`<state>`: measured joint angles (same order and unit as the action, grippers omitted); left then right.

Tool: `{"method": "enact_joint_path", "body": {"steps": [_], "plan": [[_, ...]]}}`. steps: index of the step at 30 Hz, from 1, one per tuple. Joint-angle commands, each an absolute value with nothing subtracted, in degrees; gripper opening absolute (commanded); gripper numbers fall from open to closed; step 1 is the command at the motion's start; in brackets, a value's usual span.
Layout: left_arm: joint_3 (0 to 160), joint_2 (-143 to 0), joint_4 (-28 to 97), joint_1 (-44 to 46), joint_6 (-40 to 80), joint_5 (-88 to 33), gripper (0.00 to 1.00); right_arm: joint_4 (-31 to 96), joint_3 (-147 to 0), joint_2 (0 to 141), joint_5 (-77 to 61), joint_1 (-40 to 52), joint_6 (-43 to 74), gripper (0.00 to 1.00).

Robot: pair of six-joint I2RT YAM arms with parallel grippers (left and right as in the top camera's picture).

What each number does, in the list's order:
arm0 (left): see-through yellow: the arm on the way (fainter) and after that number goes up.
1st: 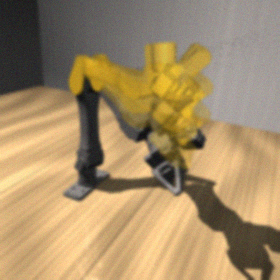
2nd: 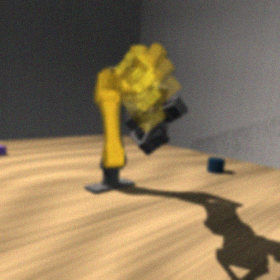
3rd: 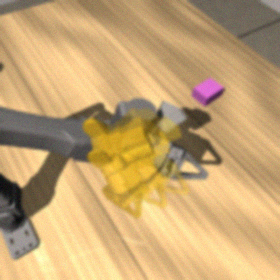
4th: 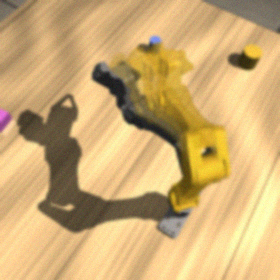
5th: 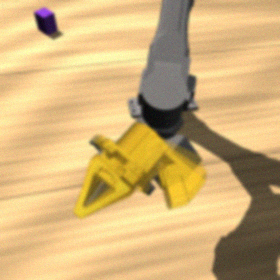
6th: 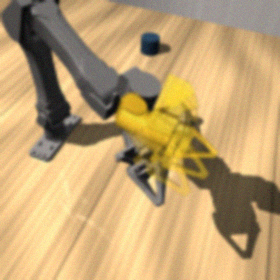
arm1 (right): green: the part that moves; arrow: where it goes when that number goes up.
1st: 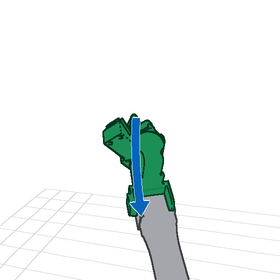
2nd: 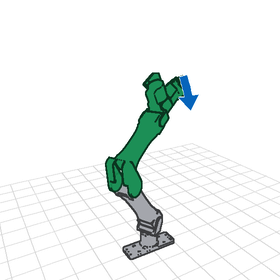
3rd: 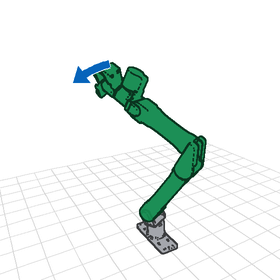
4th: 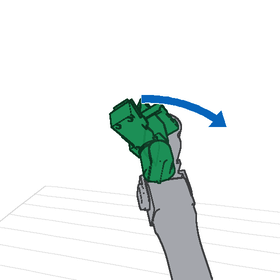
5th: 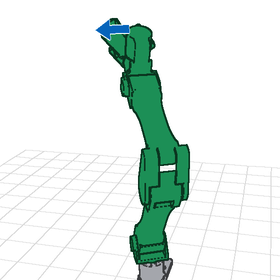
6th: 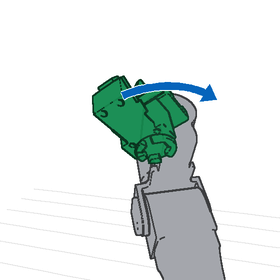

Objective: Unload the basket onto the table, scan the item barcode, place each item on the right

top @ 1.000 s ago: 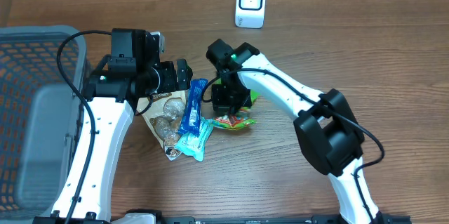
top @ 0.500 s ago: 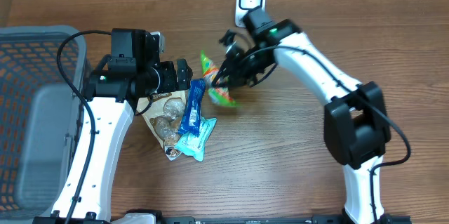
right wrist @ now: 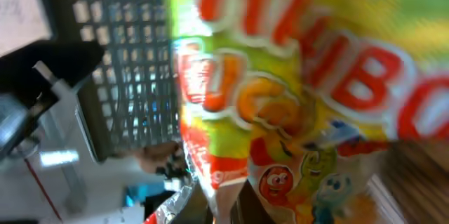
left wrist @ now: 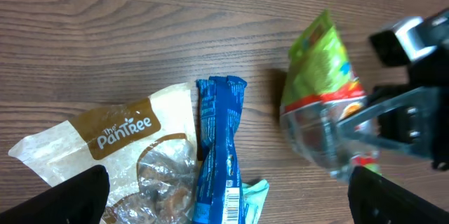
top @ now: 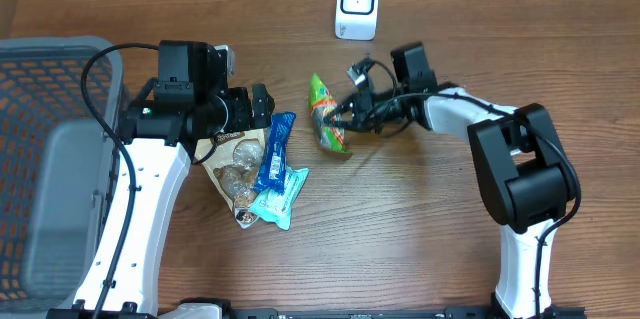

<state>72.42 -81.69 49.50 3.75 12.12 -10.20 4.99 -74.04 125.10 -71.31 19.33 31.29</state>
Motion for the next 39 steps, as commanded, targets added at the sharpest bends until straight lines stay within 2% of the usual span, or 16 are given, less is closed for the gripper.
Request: {"method": "enact_joint_path", "body": {"steps": [1, 11, 13, 14, 15, 17, 24, 28, 34, 36, 37, 39], "plan": [[72.5, -82.3, 49.4, 3.8, 12.5, -9.6, 1.0, 4.4, -71.7, 124.6, -66.5, 17.3, 40.7, 0.04], [72.5, -82.3, 49.4, 3.8, 12.5, -9.6, 1.0, 18.1, -71.4, 124.5, -53.3, 10.3, 32.9, 0.06], [72.5, -82.3, 49.4, 3.8, 12.5, -9.6, 0.99, 20.1, -71.5, 124.5, -51.9, 9.3, 30.7, 0.14], [72.5, -82.3, 49.4, 3.8, 12.5, -9.6, 1.0, 21.5, -71.9, 124.5, -51.3, 8.8, 29.3, 0.2], [72.5, -82.3, 49.4, 3.8, 12.5, -9.6, 1.0, 24.2, -72.9, 124.5, -50.0, 8.2, 27.4, 0.33], [72.5, -82.3, 49.4, 3.8, 12.5, -9.6, 1.0, 28.5, -75.0, 124.2, -47.1, 7.9, 24.4, 0.44], [72.5, -82.3, 49.4, 3.8, 12.4, -9.6, 1.0, 48.5, -89.3, 119.7, -32.3, 8.9, 11.1, 0.61], [72.5, -82.3, 49.4, 3.8, 12.5, -9.6, 1.0, 57.1, -97.5, 117.7, -20.0, 11.7, 6.4, 0.65], [72.5, -82.3, 49.4, 3.8, 12.5, -9.6, 0.99, 59.7, -102.2, 117.1, -8.7, 18.2, -1.3, 0.78], [72.5, -82.3, 49.4, 3.8, 12.5, -9.6, 1.0, 59.6, -102.2, 117.3, -5.4, 21.1, -3.2, 0.88], [72.5, -82.3, 49.4, 3.8, 12.5, -9.6, 1.0, 59.6, -102.2, 117.3, -3.7, 22.4, -3.3, 0.98], [72.5, -82.3, 49.4, 3.8, 12.5, -9.6, 1.0, 59.6, -102.2, 117.5, -0.4, 25.1, -3.4, 1.0]]}}
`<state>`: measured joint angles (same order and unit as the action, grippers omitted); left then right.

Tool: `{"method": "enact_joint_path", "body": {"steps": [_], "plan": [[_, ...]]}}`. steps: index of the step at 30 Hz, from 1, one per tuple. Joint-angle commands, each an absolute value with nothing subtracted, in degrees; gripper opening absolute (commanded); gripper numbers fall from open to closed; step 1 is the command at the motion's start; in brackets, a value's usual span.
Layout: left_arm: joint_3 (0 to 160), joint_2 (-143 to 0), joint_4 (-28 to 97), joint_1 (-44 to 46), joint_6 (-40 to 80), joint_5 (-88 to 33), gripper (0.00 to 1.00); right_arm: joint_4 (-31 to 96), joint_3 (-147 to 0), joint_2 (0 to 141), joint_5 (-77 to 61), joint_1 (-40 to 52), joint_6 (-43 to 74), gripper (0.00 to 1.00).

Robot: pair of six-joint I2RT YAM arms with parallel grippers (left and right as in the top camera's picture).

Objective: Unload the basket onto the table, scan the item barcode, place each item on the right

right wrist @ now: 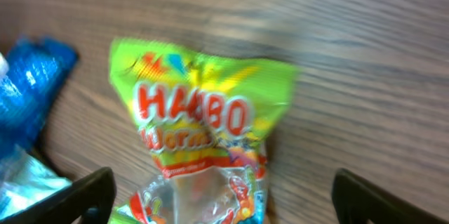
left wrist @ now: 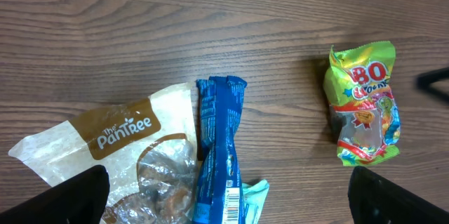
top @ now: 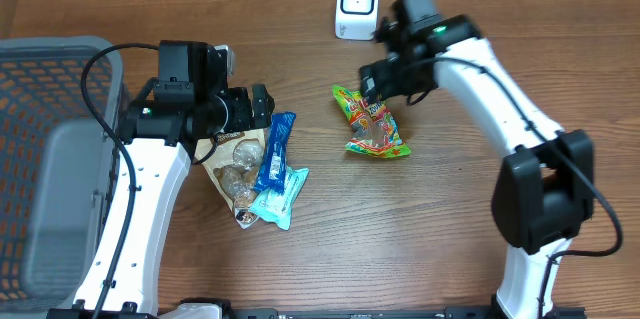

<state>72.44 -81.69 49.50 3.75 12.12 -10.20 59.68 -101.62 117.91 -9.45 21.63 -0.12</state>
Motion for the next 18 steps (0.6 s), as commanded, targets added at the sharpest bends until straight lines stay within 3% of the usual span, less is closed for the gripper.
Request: {"method": "enact_joint_path", "body": {"steps": [1, 13, 18], "plan": [[72.5, -82.3, 49.4, 3.8, 12.4, -9.6, 1.0, 59.6, -102.2, 117.6, 1.4, 26.7, -3.5, 1.0], [72.5, -82.3, 49.4, 3.8, 12.5, -9.6, 0.99, 54.7, -101.5, 122.5, 12.0, 35.6, -4.0, 1.0], [72.5, -82.3, 49.4, 3.8, 12.5, -9.6, 1.0, 55.8, -101.1, 124.6, 13.3, 36.4, -4.5, 0.91]]}}
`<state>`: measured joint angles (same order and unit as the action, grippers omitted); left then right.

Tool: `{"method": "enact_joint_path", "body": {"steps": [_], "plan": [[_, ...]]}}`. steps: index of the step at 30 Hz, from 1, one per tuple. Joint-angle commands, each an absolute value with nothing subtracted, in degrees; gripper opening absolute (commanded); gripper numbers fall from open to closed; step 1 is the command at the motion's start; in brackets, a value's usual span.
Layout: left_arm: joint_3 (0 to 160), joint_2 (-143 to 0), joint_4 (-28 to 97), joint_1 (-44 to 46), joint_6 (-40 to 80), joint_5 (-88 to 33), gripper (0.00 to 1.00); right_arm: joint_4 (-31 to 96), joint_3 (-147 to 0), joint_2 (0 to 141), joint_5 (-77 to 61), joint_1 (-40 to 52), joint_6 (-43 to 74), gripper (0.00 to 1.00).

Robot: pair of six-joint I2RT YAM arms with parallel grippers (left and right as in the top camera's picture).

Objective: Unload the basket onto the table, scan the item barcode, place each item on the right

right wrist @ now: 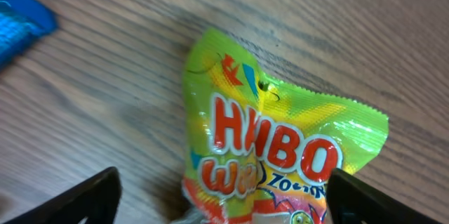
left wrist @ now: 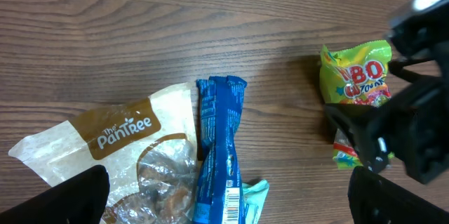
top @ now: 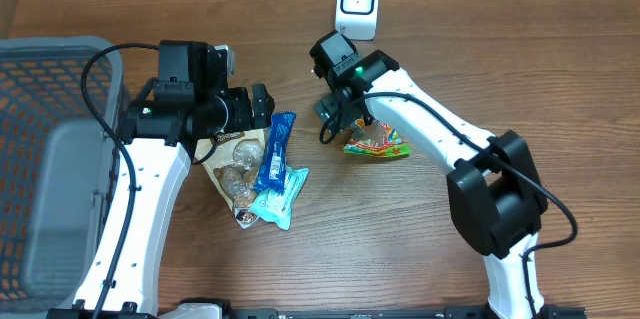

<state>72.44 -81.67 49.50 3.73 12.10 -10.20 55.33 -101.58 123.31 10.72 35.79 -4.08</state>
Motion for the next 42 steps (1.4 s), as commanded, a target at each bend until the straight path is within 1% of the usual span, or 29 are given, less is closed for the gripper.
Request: {"method": "enact_joint_path", "body": {"steps": [1, 4, 9, 14, 19, 21, 24, 27, 28, 29, 34, 38, 42], "plan": [[72.5, -82.3, 49.4, 3.8, 12.5, -9.6, 1.0, 56.1, -100.8, 125.0, 14.2, 36.7, -4.3, 0.9], [72.5, -82.3, 49.4, 3.8, 12.5, -9.6, 1.0, 57.2, -99.4, 125.6, 17.4, 38.1, -2.2, 0.87], [72.5, -82.3, 49.4, 3.8, 12.5, -9.6, 1.0, 57.5, -98.3, 126.0, 19.3, 39.5, 1.7, 0.86], [72.5, -82.3, 49.4, 3.8, 12.5, -9.6, 1.0, 58.1, -98.2, 128.1, 19.3, 39.6, 4.7, 0.76], [72.5, -82.3, 49.4, 3.8, 12.5, -9.6, 1.0, 58.4, -98.0, 130.0, 19.3, 39.6, 4.8, 0.53], [72.5, -82.3, 49.4, 3.8, 12.5, -9.6, 1.0, 58.4, -97.9, 130.2, 19.3, 39.6, 4.8, 0.41], [72.5, -82.3, 49.4, 3.8, 12.5, -9.6, 1.0, 58.4, -97.9, 130.2, 19.3, 39.6, 6.2, 0.31], [72.5, -82.3, 49.4, 3.8, 12.5, -9.6, 1.0, 58.9, -98.1, 130.2, 18.2, 39.6, 8.5, 0.15], [72.5, -82.3, 49.4, 3.8, 12.5, -9.6, 1.0, 59.4, -98.5, 130.1, 16.6, 39.6, 8.6, 0.08], [72.5, -82.3, 49.4, 3.8, 12.5, -9.6, 1.0, 59.9, -98.9, 130.0, 14.4, 39.6, 8.6, 0.04], [72.5, -82.3, 49.4, 3.8, 12.5, -9.6, 1.0, 63.0, -103.1, 127.1, -2.9, 37.5, 6.8, 0.04], [72.5, -82.3, 49.4, 3.8, 12.5, -9.6, 1.0, 62.8, -105.2, 122.4, -23.6, 33.3, 4.8, 0.04], [72.5, -82.3, 49.4, 3.8, 12.5, -9.6, 1.0, 59.5, -104.9, 120.9, -49.9, 27.4, 2.2, 0.04]]}}
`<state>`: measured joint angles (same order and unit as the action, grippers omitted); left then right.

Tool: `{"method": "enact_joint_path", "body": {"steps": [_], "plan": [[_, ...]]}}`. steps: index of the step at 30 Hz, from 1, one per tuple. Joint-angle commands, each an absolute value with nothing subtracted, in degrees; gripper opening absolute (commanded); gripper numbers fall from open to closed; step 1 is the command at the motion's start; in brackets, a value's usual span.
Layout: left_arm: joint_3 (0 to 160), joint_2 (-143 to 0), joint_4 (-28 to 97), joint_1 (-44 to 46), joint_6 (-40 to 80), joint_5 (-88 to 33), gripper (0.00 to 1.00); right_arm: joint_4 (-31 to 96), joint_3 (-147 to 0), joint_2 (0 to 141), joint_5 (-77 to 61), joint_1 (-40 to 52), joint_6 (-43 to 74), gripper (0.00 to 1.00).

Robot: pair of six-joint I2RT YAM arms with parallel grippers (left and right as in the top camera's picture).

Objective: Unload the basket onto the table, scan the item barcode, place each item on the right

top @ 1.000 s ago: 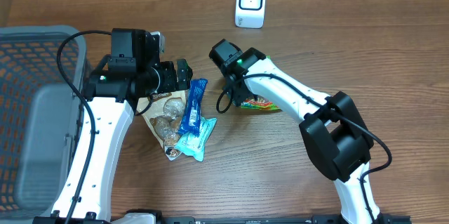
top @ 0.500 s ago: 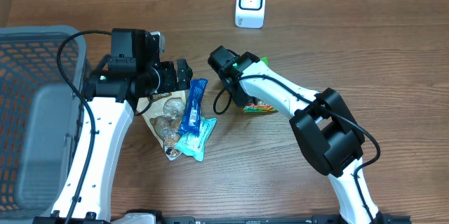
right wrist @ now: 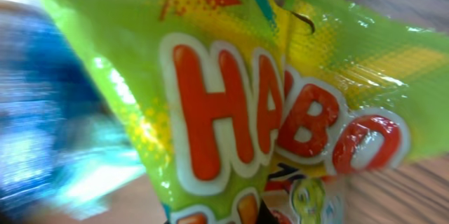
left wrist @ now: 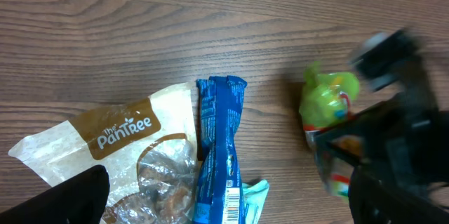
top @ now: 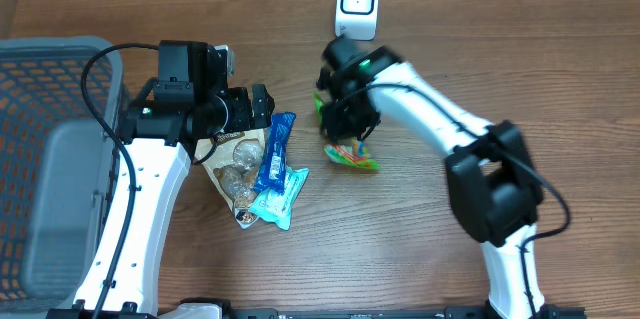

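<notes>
A green Haribo gummy bag [top: 352, 154] stands tilted on the table below the white barcode scanner [top: 357, 4]. My right gripper [top: 347, 117] is shut on it. The bag [right wrist: 231, 112] fills the right wrist view, so the fingers are mostly hidden there. In the left wrist view the bag [left wrist: 326, 97] shows blurred, with the dark right gripper just right of it. My left gripper [top: 258, 109] hangs open over the pile of packets, and its fingertips [left wrist: 70, 196] sit at the frame's bottom corners with nothing between them.
Under the left gripper lie a Pantree cookie bag [left wrist: 105, 140], a blue wrapped bar [left wrist: 219, 147] and a teal packet [top: 287, 194]. A grey mesh basket [top: 50, 79] stands at the far left. A cardboard wall runs behind the scanner.
My right gripper was open over the Haribo bag lying flat on the table. Now it is shut on the bag, which is tipped up and a little further left. The left arm has not moved.
First my right gripper held the Haribo bag near the table's middle. Then the bag lay flat and the gripper stood open above it, then open at the bag's left end. Now the gripper holds the bag again. The left arm stayed put throughout.
</notes>
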<state>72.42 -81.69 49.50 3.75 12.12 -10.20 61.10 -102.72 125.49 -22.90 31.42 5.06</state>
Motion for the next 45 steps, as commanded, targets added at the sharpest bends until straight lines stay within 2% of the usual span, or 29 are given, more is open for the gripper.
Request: {"method": "enact_joint_path", "body": {"steps": [1, 6, 10, 14, 24, 28, 33, 37, 45], "plan": [[72.5, -82.3, 49.4, 3.8, 12.5, -9.6, 1.0, 57.5, -103.7, 121.1, -56.8, 26.0, 1.7, 0.04], [72.5, -82.3, 49.4, 3.8, 12.5, -9.6, 1.0, 39.4, -93.4, 123.0, -79.3, 21.7, 7.5, 0.04], [72.5, -82.3, 49.4, 3.8, 12.5, -9.6, 1.0, 28.2, -86.4, 123.7, -75.1, 21.3, 15.8, 0.04], [72.5, -82.3, 49.4, 3.8, 12.4, -9.6, 1.0, 25.4, -83.2, 123.7, -68.9, 21.1, 19.7, 0.04], [72.5, -82.3, 49.4, 3.8, 12.5, -9.6, 1.0, 33.9, -82.9, 123.7, -46.2, 18.2, 22.7, 0.07], [72.5, -82.3, 49.4, 3.8, 12.5, -9.6, 1.0, 35.0, -82.9, 123.7, -45.0, 17.2, 22.7, 0.15], [72.5, -82.3, 49.4, 3.8, 12.5, -9.6, 1.0, 38.1, -83.0, 123.7, -43.2, 16.0, 22.5, 0.31], [72.5, -82.3, 49.4, 3.8, 12.5, -9.6, 1.0, 41.6, -83.7, 123.3, -41.4, 15.0, 20.3, 0.37], [72.5, -82.3, 49.4, 3.8, 12.5, -9.6, 1.0, 58.4, -93.9, 118.7, -26.3, 15.0, 14.1, 0.49]]}}
